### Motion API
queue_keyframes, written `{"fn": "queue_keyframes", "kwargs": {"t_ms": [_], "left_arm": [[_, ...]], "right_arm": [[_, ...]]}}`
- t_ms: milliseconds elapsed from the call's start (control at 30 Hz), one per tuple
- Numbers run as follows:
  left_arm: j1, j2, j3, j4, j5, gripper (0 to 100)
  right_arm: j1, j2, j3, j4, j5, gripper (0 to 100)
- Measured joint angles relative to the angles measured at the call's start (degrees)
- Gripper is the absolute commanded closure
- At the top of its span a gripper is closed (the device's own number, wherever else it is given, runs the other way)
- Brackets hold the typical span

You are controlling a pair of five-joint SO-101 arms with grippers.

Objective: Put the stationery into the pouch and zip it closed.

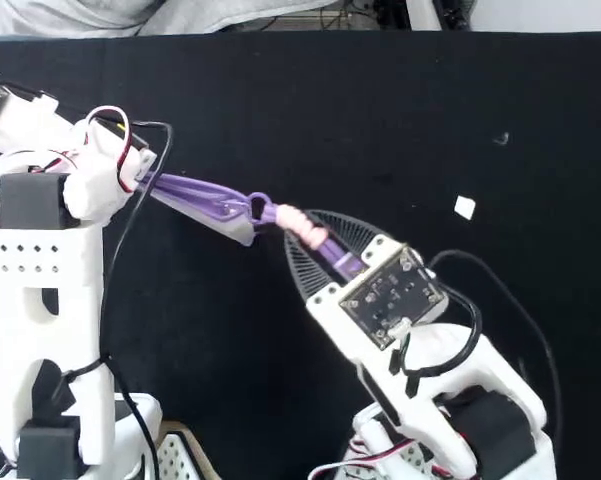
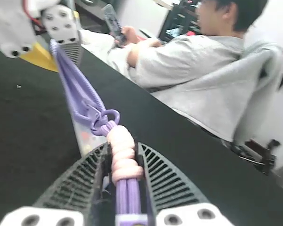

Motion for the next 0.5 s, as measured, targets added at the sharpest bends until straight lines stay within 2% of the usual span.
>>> {"fn": "queue_keyframes", "kwargs": {"t_ms": [333, 500], "left_arm": [[-1.4, -0.1, 0.2, -1.0, 0.1, 97], [-1.4, -0.4, 0.2, -1.0, 0.1, 97]], "right_arm": [[7.3, 13.8, -15.3, 12.3, 2.2, 98.8], [12.5, 14.2, -17.8, 14.2, 2.5, 98.8]]}}
